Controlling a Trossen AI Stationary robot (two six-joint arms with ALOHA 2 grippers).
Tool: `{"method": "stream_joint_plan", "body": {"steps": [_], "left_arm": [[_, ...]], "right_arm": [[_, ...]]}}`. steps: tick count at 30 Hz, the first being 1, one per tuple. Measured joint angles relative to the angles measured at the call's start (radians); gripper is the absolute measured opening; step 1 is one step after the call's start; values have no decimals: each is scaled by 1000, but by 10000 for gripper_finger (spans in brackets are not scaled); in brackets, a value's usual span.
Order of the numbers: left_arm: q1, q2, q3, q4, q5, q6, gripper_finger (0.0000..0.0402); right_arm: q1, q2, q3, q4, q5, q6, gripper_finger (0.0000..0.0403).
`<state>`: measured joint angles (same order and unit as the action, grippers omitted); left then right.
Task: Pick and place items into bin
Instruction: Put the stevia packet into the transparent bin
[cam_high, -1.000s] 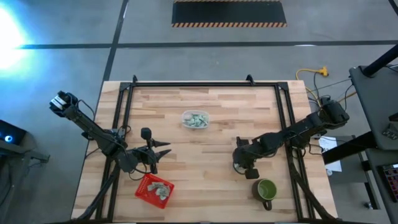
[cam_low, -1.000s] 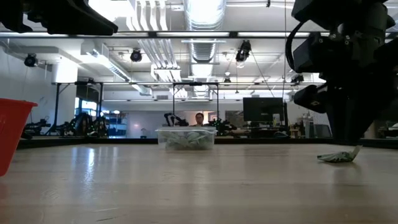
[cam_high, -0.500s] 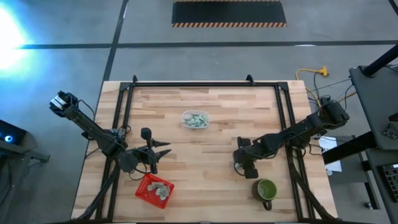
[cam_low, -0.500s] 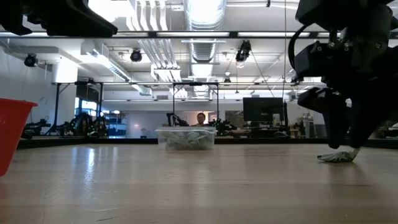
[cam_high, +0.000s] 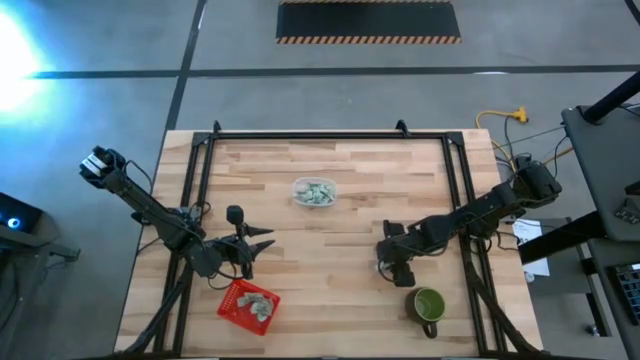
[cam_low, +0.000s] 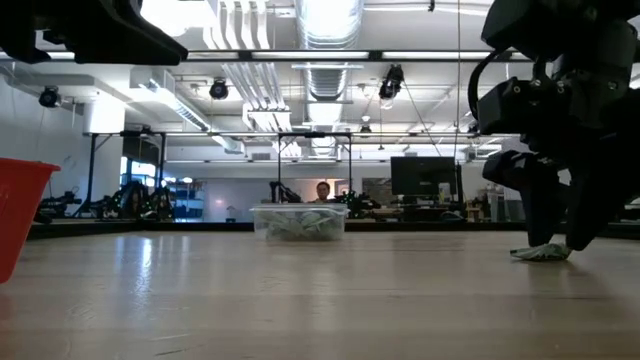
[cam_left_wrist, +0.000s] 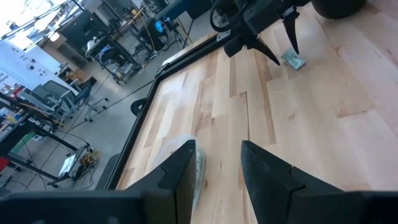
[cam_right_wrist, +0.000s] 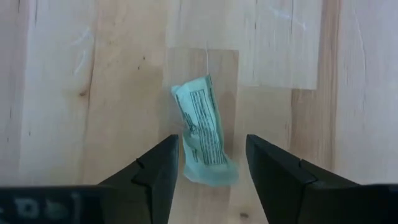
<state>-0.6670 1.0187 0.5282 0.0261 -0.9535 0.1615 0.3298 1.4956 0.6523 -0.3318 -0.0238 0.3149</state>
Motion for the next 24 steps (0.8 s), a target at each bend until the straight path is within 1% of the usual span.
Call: {"method": "stream_joint_plan", "body": {"steps": [6,11,15,21,23,24], "left_arm": [[0,0,0,4,0,1,111],[0,0,0,4,0,2,111],[0,0,0,4,0,2,111],[0,0,0,4,0,2,111],[0,0,0,4,0,2,111],[0,0,0,4,0,2,111]], "right_arm": [[0,0,-22,26,0,-1,173],[0,0,-23,26,2,-27,148],[0,0,-23,28,1,-43,108],[0,0,-23,40,1,-90,33],[0,0,-23,58,1,-114,15],[0,0,-23,68,1,-126,13]]}}
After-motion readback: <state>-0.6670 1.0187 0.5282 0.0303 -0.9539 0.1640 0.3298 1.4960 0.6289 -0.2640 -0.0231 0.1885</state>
